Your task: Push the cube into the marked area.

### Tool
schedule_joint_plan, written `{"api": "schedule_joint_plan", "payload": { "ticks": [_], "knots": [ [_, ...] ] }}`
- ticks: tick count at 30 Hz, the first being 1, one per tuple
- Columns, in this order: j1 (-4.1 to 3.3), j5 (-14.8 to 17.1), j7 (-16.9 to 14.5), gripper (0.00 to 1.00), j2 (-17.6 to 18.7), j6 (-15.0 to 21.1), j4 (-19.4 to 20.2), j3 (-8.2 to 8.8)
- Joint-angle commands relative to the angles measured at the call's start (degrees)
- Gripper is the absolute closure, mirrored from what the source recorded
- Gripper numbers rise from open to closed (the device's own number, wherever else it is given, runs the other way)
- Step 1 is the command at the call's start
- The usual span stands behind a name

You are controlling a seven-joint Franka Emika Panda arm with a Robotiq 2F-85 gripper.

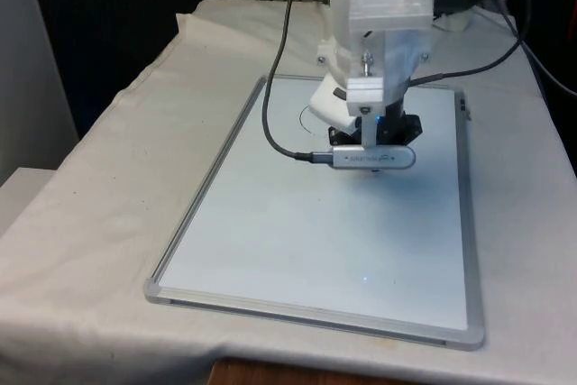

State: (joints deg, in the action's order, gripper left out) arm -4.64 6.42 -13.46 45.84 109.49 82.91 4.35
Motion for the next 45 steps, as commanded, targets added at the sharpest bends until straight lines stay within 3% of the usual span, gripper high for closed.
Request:
{"api": "schedule_joint_plan", "payload": {
  "ticks": [1, 7, 8, 10, 14, 15, 16, 21, 23, 24, 25, 31, 32, 33, 39, 40, 45],
  "knots": [
    [0.11, 0.11, -0.29, 1.00, -0.97, 1.20, 1.60, 0.00],
    [0.17, 0.06, -1.38, 1.00, -3.95, 1.78, 6.19, 0.92],
    [0.17, 0.00, -1.09, 1.00, -2.58, 0.23, 3.90, 0.86],
    [0.11, 0.00, -1.49, 1.00, -4.70, 2.06, 7.45, 1.09],
    [0.00, -0.11, -1.60, 1.00, -6.07, 2.64, 9.91, 1.20],
    [0.11, -0.06, -1.55, 1.00, -5.39, 1.20, 8.71, 1.15],
    [-0.06, -0.17, -1.66, 1.00, -6.70, 2.86, 11.00, 1.20],
    [-0.17, -0.34, -2.01, 1.00, -8.54, 3.61, 14.50, 1.20],
    [-0.17, -0.40, -2.12, 1.00, -9.17, 3.72, 15.47, 1.26],
    [0.00, -0.17, -2.01, 1.00, -7.96, 2.29, 13.52, 1.15],
    [-0.17, -0.46, -2.29, 1.00, -9.51, 3.78, 16.16, 1.26],
    [-0.11, -0.86, -3.04, 1.00, -11.80, 4.64, 20.28, 1.78],
    [0.00, -0.63, -2.92, 1.00, -10.77, 3.27, 18.56, 1.60],
    [-0.11, -0.97, -3.21, 1.00, -12.15, 4.76, 20.86, 1.83],
    [-0.17, -1.66, -3.78, 1.00, -14.38, 5.50, 24.81, 2.06],
    [0.00, -1.38, -3.78, 1.00, -13.75, 4.47, 23.78, 1.95],
    [-0.23, -2.06, -3.67, 1.00, -15.18, 5.79, 26.13, 1.83]
  ]
}}
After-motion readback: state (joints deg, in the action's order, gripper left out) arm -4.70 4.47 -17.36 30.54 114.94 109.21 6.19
